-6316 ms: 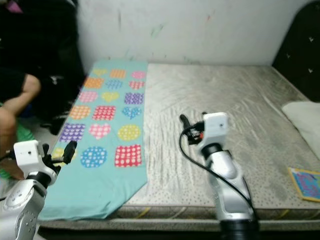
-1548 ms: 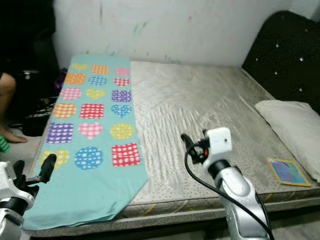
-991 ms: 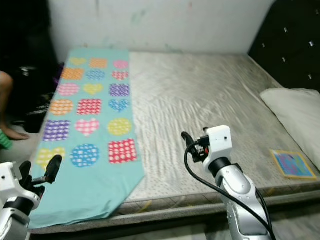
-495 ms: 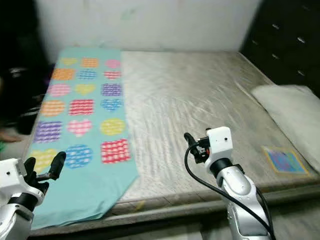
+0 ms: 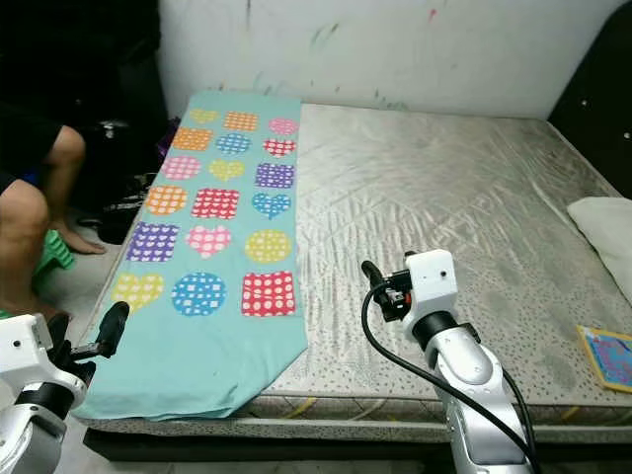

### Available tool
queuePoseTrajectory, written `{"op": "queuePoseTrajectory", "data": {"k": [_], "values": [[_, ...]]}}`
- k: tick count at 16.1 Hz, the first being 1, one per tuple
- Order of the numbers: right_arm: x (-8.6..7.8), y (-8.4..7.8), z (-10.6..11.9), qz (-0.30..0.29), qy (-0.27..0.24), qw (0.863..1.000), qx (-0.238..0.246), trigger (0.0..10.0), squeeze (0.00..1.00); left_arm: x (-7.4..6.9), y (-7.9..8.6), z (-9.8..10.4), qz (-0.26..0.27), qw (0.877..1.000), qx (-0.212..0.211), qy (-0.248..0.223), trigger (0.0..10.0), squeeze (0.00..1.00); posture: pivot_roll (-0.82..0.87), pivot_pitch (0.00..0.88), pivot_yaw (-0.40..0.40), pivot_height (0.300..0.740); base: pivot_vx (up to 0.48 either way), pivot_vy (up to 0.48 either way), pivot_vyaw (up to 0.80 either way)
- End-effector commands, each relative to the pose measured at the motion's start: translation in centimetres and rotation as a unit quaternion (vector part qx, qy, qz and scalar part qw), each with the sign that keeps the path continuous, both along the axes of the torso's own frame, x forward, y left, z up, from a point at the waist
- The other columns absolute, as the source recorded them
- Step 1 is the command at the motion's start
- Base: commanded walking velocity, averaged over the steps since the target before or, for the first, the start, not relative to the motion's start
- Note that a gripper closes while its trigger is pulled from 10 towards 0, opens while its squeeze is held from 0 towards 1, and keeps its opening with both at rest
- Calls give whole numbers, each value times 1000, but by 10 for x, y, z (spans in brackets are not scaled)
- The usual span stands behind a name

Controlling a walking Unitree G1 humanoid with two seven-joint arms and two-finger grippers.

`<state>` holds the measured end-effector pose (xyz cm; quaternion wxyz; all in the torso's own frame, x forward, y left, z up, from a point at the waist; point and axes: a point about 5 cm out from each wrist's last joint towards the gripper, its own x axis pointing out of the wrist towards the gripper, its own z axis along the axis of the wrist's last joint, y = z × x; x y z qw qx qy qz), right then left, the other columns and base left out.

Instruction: Clean up the room

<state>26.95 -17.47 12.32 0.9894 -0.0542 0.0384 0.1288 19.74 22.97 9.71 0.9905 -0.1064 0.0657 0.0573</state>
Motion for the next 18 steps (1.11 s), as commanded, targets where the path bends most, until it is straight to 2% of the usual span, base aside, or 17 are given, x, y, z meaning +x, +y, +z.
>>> {"op": "queuePoseTrajectory", "data": {"k": [1, 5, 9, 11, 12, 13, 16, 18], "values": [[0, -4, -2, -10, 3, 1000, -1, 10000, 0, 1, -1, -2, 1, 1000, -1, 8, 10000, 0, -123, 0, -72, 740, 0, 0, 0], [3, -1, 3, -11, -6, 1000, 16, 10000, 0, 2, -5, -1, -9, 1000, 13, 5, 10000, 0, -123, 0, -72, 740, 0, 0, 0], [12, 8, 1, 9, -7, 1000, 21, 10000, 0, 8, -4, -1, 4, 1000, 17, -5, 10000, 0, -100, 0, -94, 740, 0, 0, 0], [24, 15, 5, 16, -21, 999, 27, 10000, 0, 16, -7, -1, 9, 1000, 15, -17, 10000, 0, -87, 0, -101, 740, 0, 0, 0], [36, 21, 11, 18, -35, 999, 32, 10000, 0, 26, -7, 3, 10, 999, 22, -31, 10000, 0, -74, 0, -101, 740, 0, 0, 0], [42, 23, 14, 19, -42, 998, 34, 10000, 0, 31, -7, 4, 9, 999, 25, -37, 10000, 0, -72, 0, -98, 740, 0, 0, 0], [49, 24, 16, 7, -57, 998, 41, 10000, 0, 41, -4, 7, 2, 998, 35, -45, 10000, 0, -81, 0, -67, 740, 0, 0, 0], [51, 22, 14, -18, -69, 996, 51, 10000, 0, 54, -3, 7, -12, 998, 45, -48, 10000, 0, -113, 0, -10, 740, 0, 0, 0]]}}
